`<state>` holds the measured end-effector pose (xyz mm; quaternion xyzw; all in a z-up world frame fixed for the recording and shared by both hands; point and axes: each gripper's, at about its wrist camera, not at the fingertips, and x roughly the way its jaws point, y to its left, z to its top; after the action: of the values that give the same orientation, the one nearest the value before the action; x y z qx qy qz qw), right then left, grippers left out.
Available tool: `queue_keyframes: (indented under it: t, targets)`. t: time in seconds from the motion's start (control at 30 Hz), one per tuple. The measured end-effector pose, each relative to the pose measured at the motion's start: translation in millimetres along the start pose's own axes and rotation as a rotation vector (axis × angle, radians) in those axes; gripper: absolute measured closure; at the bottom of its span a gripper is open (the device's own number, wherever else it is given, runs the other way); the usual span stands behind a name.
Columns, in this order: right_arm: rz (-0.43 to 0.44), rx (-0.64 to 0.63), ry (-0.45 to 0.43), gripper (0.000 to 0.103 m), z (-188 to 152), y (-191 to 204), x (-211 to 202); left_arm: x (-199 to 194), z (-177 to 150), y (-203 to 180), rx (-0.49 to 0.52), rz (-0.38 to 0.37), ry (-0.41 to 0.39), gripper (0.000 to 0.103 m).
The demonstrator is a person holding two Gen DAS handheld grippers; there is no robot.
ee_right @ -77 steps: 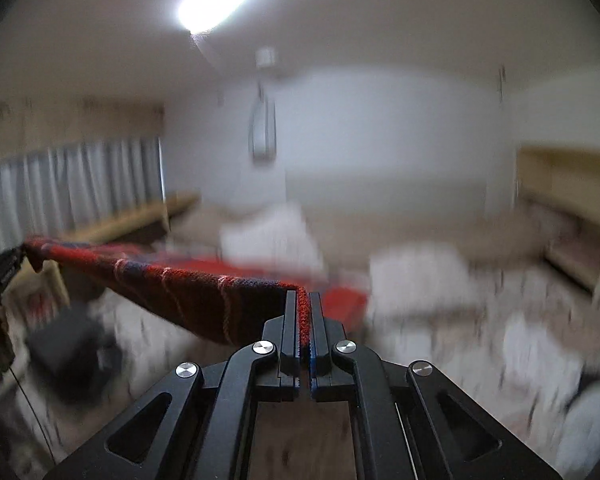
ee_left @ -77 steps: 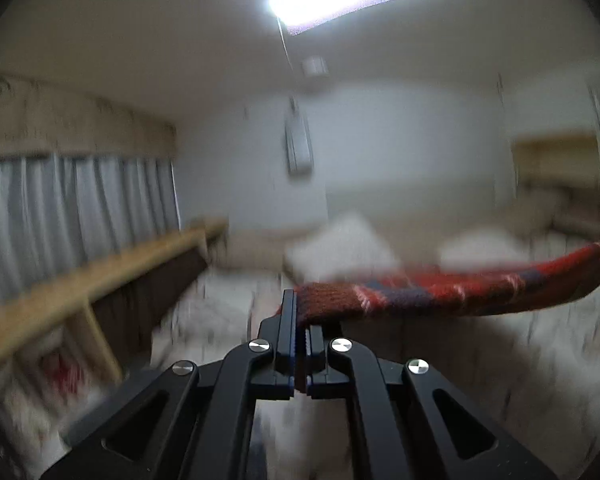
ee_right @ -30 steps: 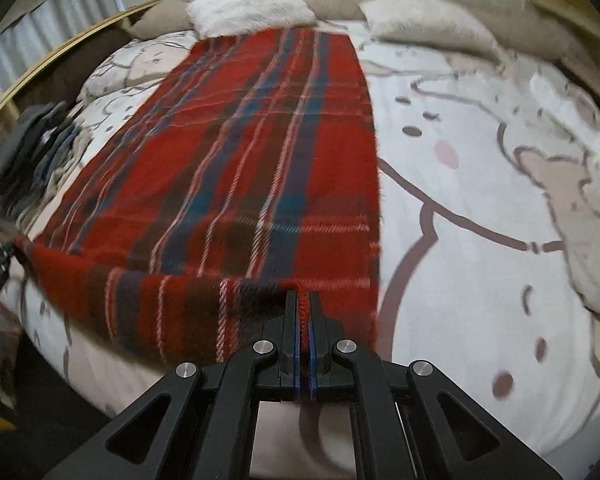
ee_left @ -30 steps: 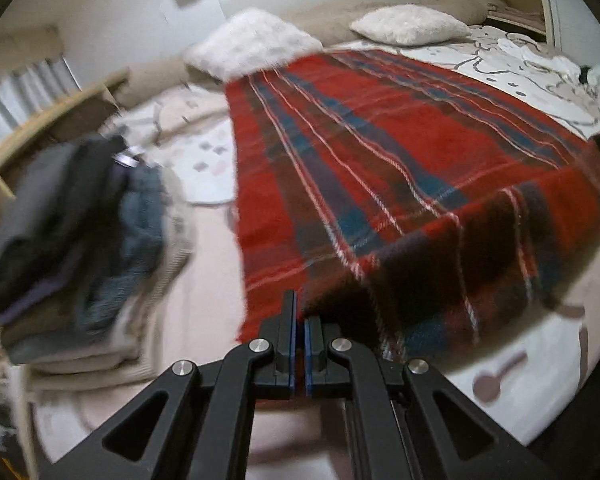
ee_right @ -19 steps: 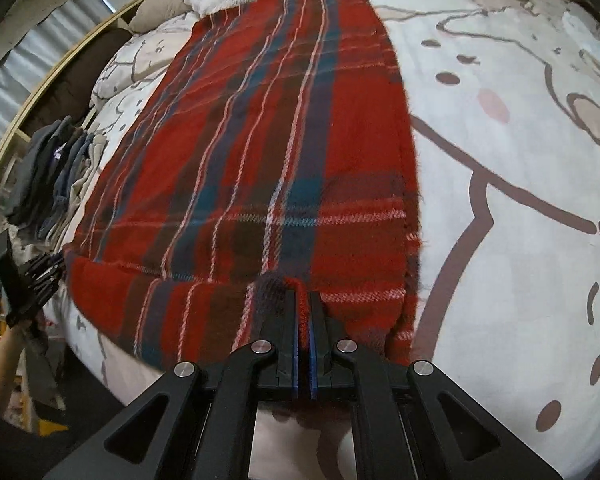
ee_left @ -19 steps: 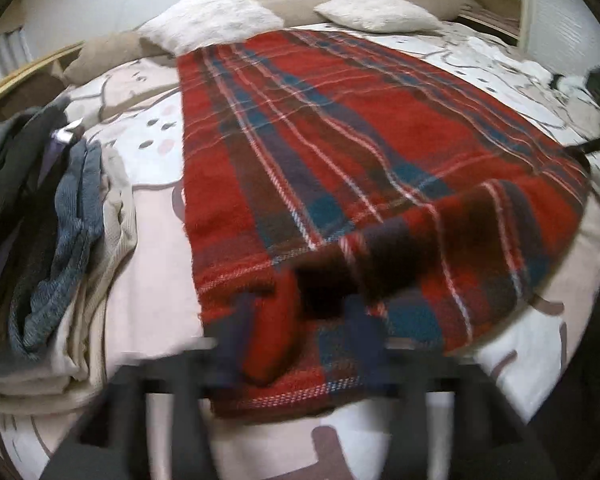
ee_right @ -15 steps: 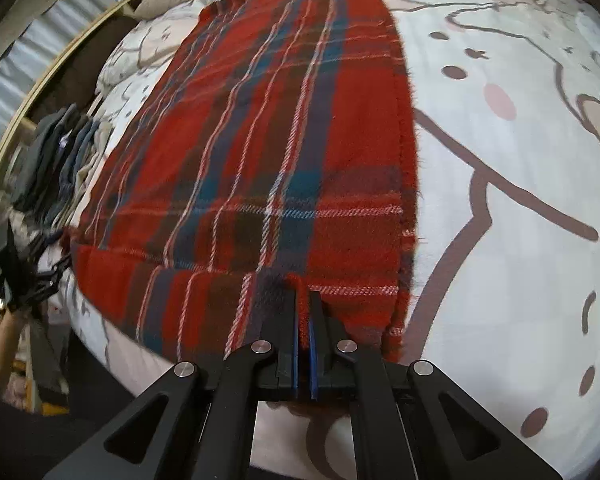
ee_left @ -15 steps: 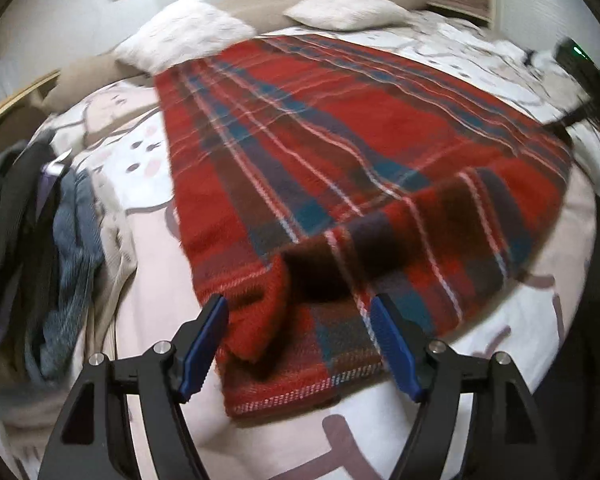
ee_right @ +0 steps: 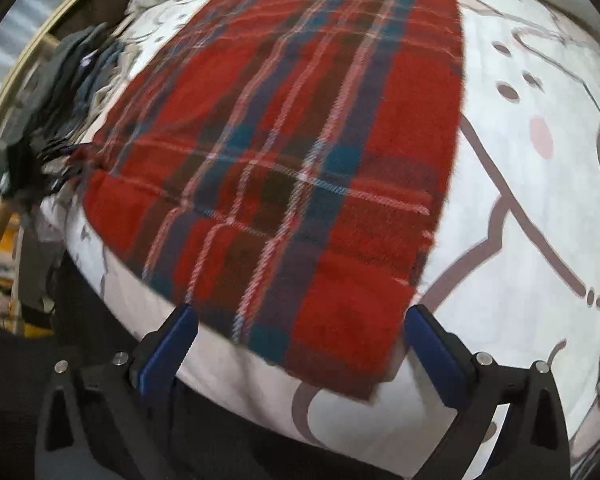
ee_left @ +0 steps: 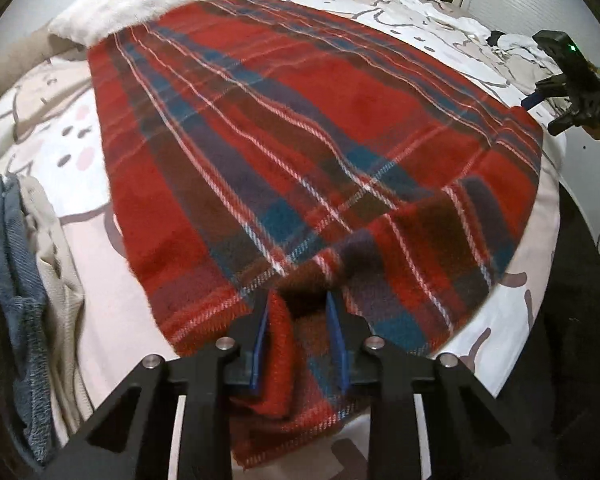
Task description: Fold clothes
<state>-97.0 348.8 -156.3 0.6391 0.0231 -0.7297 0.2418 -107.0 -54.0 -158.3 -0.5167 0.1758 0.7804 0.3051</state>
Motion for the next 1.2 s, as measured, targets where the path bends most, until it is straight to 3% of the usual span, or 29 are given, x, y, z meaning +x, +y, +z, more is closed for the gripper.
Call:
queue_keyframes:
  t: [0.07, 0.2, 0.27, 0.37, 0.47, 0.53, 0.63, 0.7, 0.87, 1.0, 1.2]
  targets:
    - [-0.003, -0.034, 0.009, 0.0, 2.1, 4.5, 2.4, -0.8, -1.2, -0.1, -0.007, -0.018, 0.006, 0.087]
    - [0.006, -0.065, 0.021, 0.0, 12.4, 5.0, 9.6, -7.9, -7.3, -1.8, -0.007, -0.034, 0.016, 0.089]
    - [-0.016, -0.111, 0.058, 0.001, 21.2, 9.3, 16.0, -12.6, -10.8, -3.6, -0.004, -0.033, 0.02, 0.095]
    - [-0.066, -0.216, 0.131, 0.01, 31.4, 19.6, 27.9, -25.2, -14.9, 1.2, -0.03, -0.039, -0.001, 0.097]
    - [-0.124, -0.316, 0.17, 0.012, 40.1, 34.4, 36.6, -41.3, -19.9, 1.2, -0.058, -0.042, -0.031, 0.098]
    - [-0.158, -0.361, 0.119, 0.012, 45.1, 44.8, 36.4, -53.1, -26.0, -4.7, -0.062, -0.049, -0.046, 0.098]
    - [-0.187, -0.396, -0.026, 0.012, 46.8, 56.5, 28.8, -69.7, -37.2, -16.5, -0.062, -0.061, -0.06, 0.098]
    - [-0.183, -0.408, -0.062, 0.012, 43.9, 64.2, 28.4, -76.2, -46.1, -28.2, -0.049, -0.062, -0.05, 0.098]
    - [-0.193, -0.464, 0.089, 0.012, 33.0, 73.9, 35.9, -76.4, -80.0, -52.5, -0.028, -0.036, 0.005, 0.098]
    - [-0.209, -0.579, 0.209, 0.012, 25.8, 94.6, 47.3, -65.0, -101.9, -55.9, -0.046, 0.001, 0.022, 0.098]
    - [-0.162, -0.733, 0.328, 0.012, 48.3, 128.3, 62.8, -50.9, -114.9, -62.8, -0.043, 0.03, 0.007, 0.098]
